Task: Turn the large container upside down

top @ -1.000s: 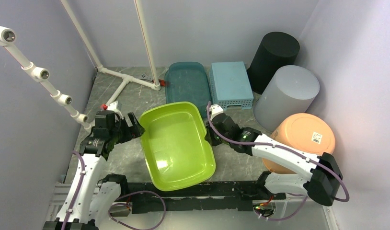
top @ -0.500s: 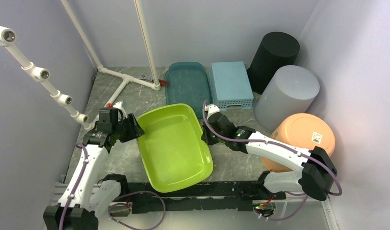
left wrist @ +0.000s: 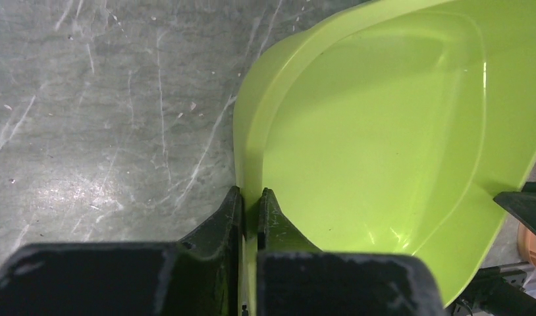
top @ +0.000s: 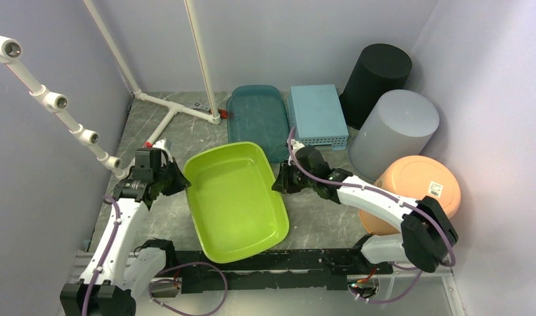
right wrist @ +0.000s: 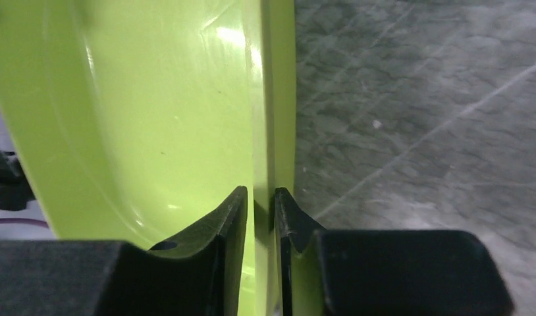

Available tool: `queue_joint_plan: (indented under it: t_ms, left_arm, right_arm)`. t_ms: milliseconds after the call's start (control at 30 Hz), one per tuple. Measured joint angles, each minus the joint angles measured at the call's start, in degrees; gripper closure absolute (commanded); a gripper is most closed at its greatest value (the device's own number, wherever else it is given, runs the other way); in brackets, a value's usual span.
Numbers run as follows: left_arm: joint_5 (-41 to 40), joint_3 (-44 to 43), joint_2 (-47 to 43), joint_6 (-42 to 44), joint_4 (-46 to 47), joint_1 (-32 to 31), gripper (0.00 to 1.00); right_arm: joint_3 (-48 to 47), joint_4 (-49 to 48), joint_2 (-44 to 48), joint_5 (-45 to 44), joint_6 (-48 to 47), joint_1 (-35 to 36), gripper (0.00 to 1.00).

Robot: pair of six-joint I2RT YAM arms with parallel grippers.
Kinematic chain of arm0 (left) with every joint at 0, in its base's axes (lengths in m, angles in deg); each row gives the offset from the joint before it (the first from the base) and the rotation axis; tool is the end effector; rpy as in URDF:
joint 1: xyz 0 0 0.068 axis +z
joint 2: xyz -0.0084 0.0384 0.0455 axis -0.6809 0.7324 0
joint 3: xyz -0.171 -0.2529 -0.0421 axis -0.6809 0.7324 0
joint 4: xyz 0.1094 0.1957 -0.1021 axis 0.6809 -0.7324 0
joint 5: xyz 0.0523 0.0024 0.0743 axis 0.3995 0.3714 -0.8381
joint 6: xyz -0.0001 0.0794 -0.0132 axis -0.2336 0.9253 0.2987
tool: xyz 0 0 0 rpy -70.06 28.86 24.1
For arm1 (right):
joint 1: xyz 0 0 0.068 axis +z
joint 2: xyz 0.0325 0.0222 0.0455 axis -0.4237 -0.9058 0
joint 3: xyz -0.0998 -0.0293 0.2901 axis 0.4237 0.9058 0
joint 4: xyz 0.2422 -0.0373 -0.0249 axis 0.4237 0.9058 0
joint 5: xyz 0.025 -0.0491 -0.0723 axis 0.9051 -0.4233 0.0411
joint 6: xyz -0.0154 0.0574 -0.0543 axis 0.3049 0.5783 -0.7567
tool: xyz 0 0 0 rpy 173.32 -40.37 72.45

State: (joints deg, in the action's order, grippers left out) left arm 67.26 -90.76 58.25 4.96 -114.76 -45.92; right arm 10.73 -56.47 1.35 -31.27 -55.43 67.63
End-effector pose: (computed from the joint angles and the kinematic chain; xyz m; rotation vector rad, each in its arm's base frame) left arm 0.1547 -0.0207 0.2650 -0.4100 2.4268 -0.4478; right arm 0.1922 0.1922 0.2460 -0.3479 2.3909 0.8222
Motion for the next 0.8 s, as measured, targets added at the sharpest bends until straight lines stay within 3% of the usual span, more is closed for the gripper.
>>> queue_joint_plan:
  t_ms: [200,333,700,800]
  left_arm:
    - [-0.24,0.22,-3.21,0.44,0.52,0.00,0.97]
    - [-0.76,0.46,-3.48,0.98,0.70,0.22,0.98]
    - [-0.31,0.98,-3.50,1.42,1.75,0.20,0.97]
    - [-0.22,0.98,-3.50,1.49,1.88,0.20,0.97]
  right_arm:
    - [4.44,-12.33,-3.50,14.91,5.31,-5.75,0.67]
    - [6.60,-18.18,-5.01,20.28,8.09,-7.43,0.67]
    - [11.37,-26.03,-3.15,27.15,12.74,-11.93,0.76]
    - [11.37,-27.36,-2.86,28.17,12.98,-12.35,0.74]
